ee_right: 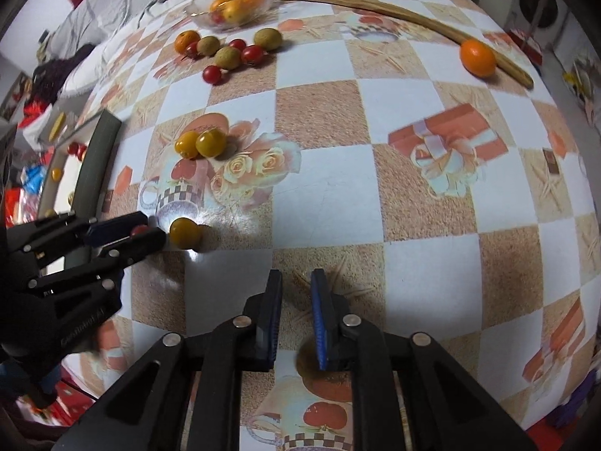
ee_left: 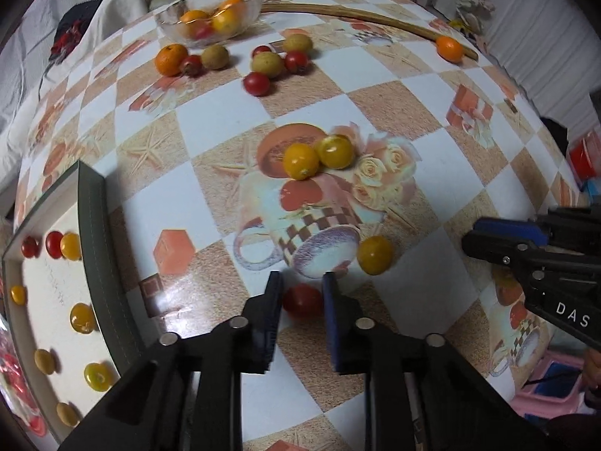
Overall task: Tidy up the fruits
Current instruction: 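Grasp a red cherry tomato with the left tool while the right grasps a longan, then carry the red tomato and longan into the white tray and open both tools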
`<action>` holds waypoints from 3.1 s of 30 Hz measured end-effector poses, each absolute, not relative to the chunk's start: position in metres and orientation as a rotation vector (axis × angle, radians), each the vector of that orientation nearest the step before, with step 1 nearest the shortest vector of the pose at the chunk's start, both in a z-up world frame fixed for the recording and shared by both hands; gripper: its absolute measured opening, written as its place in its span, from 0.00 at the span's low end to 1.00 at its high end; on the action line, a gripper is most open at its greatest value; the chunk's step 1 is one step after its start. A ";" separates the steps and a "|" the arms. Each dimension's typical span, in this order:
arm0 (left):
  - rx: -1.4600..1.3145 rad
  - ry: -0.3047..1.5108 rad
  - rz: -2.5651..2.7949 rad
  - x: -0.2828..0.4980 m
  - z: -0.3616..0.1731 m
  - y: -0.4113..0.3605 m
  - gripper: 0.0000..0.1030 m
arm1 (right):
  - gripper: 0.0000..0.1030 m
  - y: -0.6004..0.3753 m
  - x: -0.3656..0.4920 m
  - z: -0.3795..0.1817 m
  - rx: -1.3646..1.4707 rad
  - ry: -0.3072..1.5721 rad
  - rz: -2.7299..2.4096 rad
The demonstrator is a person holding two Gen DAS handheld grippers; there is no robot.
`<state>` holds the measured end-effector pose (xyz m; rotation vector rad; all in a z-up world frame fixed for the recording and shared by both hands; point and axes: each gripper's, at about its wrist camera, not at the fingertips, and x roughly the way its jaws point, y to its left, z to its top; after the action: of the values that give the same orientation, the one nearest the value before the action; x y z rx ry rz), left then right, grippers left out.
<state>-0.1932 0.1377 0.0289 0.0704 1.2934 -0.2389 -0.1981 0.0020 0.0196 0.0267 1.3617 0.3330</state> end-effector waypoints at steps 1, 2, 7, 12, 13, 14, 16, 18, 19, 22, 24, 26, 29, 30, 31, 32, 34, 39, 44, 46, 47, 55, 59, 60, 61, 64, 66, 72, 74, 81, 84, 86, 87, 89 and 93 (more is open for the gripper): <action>0.047 1.296 -0.236 -0.193 0.029 0.141 0.21 | 0.16 0.000 -0.198 0.020 0.040 1.365 0.331; 0.022 1.299 -0.233 -0.193 0.029 0.143 0.21 | 0.16 -0.002 -0.198 0.020 0.052 1.367 0.331; -0.023 1.294 -0.224 -0.196 0.030 0.148 0.22 | 0.16 -0.009 -0.200 0.020 0.082 1.368 0.328; -0.020 1.292 -0.222 -0.194 0.028 0.145 0.22 | 0.16 -0.009 -0.202 0.019 0.062 1.362 0.317; -0.019 1.293 -0.223 -0.193 0.028 0.145 0.22 | 0.16 -0.009 -0.202 0.020 0.066 1.362 0.316; -0.021 1.294 -0.223 -0.193 0.028 0.145 0.22 | 0.16 -0.008 -0.200 0.020 0.075 1.363 0.315; -0.027 1.293 -0.224 -0.196 0.029 0.149 0.22 | 0.26 -0.014 -0.201 0.023 0.106 1.358 0.312; -0.024 1.293 -0.227 -0.197 0.030 0.150 0.22 | 0.52 -0.016 -0.204 0.028 0.119 1.348 0.322; -0.023 1.293 -0.228 -0.196 0.030 0.150 0.22 | 0.59 -0.016 -0.208 0.033 0.115 1.336 0.332; -0.017 1.292 -0.232 -0.197 0.030 0.151 0.22 | 0.59 -0.007 -0.218 0.037 0.077 1.337 0.373; -0.012 1.290 -0.233 -0.197 0.030 0.150 0.22 | 0.59 0.003 -0.223 0.034 0.044 1.346 0.392; -0.007 1.291 -0.234 -0.197 0.030 0.149 0.22 | 0.59 0.012 -0.225 0.027 0.004 1.363 0.394; -0.004 1.291 -0.234 -0.196 0.029 0.147 0.22 | 0.51 0.019 -0.224 0.020 -0.004 1.374 0.370; -0.001 1.288 -0.234 -0.196 0.029 0.147 0.22 | 0.44 0.019 -0.223 0.020 -0.014 1.367 0.351; 0.001 1.286 -0.235 -0.196 0.029 0.147 0.22 | 0.35 0.019 -0.222 0.019 -0.028 1.367 0.332; 0.001 1.285 -0.235 -0.196 0.029 0.146 0.22 | 0.30 0.019 -0.220 0.019 -0.040 1.369 0.314; -0.008 1.289 -0.237 -0.196 0.029 0.147 0.22 | 0.29 0.015 -0.219 0.019 -0.016 1.374 0.315; -0.074 1.304 -0.245 -0.197 0.030 0.156 0.22 | 0.29 0.004 -0.215 0.027 0.086 1.368 0.327; -0.121 1.296 -0.232 -0.198 0.037 0.165 0.22 | 0.29 0.006 -0.211 0.033 0.106 1.366 0.331; -0.135 1.284 -0.228 -0.199 0.043 0.169 0.22 | 0.29 0.011 -0.207 0.036 0.103 1.361 0.341; -0.140 1.279 -0.227 -0.199 0.045 0.171 0.22 | 0.29 0.014 -0.206 0.038 0.099 1.359 0.346; -0.185 1.231 -0.178 -0.210 0.067 0.199 0.22 | 0.29 0.040 -0.196 0.054 0.062 1.340 0.400; -0.217 1.212 -0.130 -0.221 0.075 0.222 0.22 | 0.29 0.063 -0.192 0.060 0.036 1.333 0.446; -0.226 1.206 -0.111 -0.225 0.077 0.230 0.22 | 0.29 0.071 -0.192 0.062 0.027 1.331 0.460; -0.232 1.203 -0.098 -0.228 0.077 0.235 0.22 | 0.29 0.078 -0.192 0.063 0.018 1.328 0.476; -0.251 1.197 -0.049 -0.241 0.080 0.256 0.22 | 0.29 0.102 -0.192 0.066 -0.008 1.326 0.529; -0.261 1.197 -0.018 -0.250 0.080 0.269 0.22 | 0.29 0.119 -0.193 0.067 -0.023 1.326 0.564; -0.304 1.214 0.097 -0.283 0.071 0.312 0.22 | 0.29 0.180 -0.200 0.071 -0.079 1.319 0.685; -0.308 1.221 0.130 -0.291 0.067 0.321 0.22 | 0.29 0.197 -0.203 0.071 -0.098 1.317 0.719; -0.332 1.256 0.234 -0.313 0.050 0.352 0.22 | 0.29 0.264 -0.208 0.063 -0.196 1.316 0.835; -0.347 1.268 0.260 -0.318 0.042 0.359 0.22 | 0.29 0.289 -0.209 0.059 -0.249 1.311 0.868; -0.356 1.275 0.272 -0.320 0.038 0.362 0.22 | 0.29 0.302 -0.208 0.054 -0.285 1.314 0.879; -0.361 1.278 0.277 -0.320 0.036 0.362 0.22 | 0.29 0.310 -0.207 0.051 -0.303 1.315 0.885; -0.368 1.284 0.283 -0.321 0.033 0.364 0.22 | 0.29 0.317 -0.206 0.048 -0.326 1.316 0.892; -0.371 1.291 0.287 -0.322 0.030 0.365 0.22 | 0.29 0.331 -0.204 0.042 -0.379 1.310 0.900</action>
<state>-0.3220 0.3648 0.0299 -0.3710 1.2907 0.2870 -0.2043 0.3314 0.0415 -0.3789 1.3099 0.8998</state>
